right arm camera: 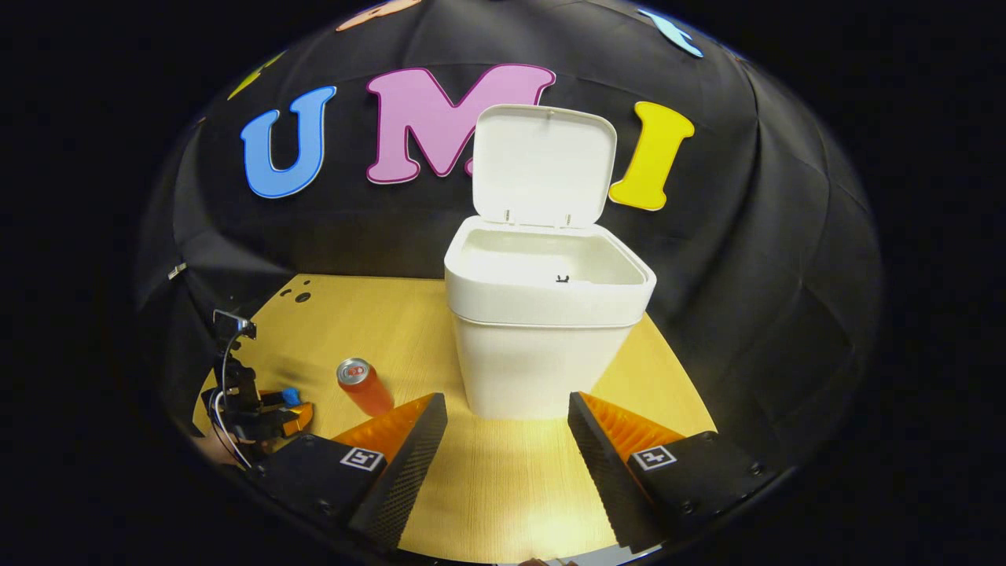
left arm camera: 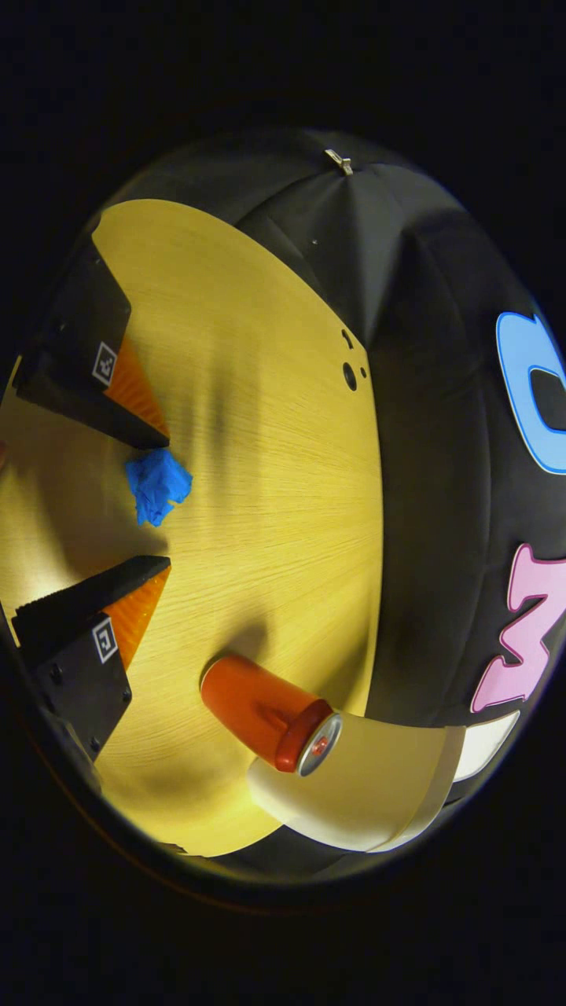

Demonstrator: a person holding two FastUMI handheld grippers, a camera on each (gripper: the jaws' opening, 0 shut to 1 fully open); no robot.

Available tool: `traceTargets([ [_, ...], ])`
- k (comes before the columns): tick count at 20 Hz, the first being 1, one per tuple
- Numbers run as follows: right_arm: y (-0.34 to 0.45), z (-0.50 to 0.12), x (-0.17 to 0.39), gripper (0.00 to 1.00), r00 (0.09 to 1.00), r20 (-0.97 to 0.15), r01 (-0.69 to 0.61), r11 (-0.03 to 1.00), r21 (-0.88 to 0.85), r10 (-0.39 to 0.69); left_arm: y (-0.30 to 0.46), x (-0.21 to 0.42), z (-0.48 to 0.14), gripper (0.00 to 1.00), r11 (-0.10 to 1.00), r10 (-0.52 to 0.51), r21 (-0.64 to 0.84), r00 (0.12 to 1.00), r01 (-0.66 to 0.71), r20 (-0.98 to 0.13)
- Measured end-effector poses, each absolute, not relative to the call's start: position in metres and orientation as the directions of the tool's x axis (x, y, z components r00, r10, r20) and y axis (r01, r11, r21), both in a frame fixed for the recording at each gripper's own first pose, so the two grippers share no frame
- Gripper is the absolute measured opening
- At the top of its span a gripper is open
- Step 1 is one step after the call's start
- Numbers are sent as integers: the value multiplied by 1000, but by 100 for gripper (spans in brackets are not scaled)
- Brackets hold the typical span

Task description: Press the lid of the desktop garbage bin to open it, pick up the crumpled paper on the desktop and throw it into the bin, then pick up the pop can on the desktop and drop it into the bin, and finally close the garbage bin lid.

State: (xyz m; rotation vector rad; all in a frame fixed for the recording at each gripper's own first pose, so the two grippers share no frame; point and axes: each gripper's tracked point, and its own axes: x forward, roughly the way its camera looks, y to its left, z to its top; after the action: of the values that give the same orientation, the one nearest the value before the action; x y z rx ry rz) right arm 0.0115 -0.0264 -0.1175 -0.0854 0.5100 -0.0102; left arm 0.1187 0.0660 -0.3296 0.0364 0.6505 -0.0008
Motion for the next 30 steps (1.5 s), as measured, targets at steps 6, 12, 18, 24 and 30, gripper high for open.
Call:
traceTargets([
  [6, -35, -136, 1, 98, 844, -535, -13, 997, -75, -29, 58, 125, -333, 74, 999, 1, 34, 804, 25, -594],
  [12, -33, -142, 2, 98, 841, -540, -28, 997, -73, -16, 50, 123, -333, 60, 998, -20, 45, 837, 53, -547],
  [18, -33, -148, 2, 98, 840, -543, -37, 997, -61, -2, 47, 123, -332, 40, 996, -45, 42, 841, 81, -539],
  [24, -47, -145, 2, 98, 851, -525, -14, 999, -44, -11, 42, 123, -288, 37, 995, -30, 61, 847, 74, -531],
  [30, -62, -146, 3, 98, 857, -515, 19, 1000, 9, -11, 6, 136, -154, 34, 991, -99, 44, 917, 126, -387],
])
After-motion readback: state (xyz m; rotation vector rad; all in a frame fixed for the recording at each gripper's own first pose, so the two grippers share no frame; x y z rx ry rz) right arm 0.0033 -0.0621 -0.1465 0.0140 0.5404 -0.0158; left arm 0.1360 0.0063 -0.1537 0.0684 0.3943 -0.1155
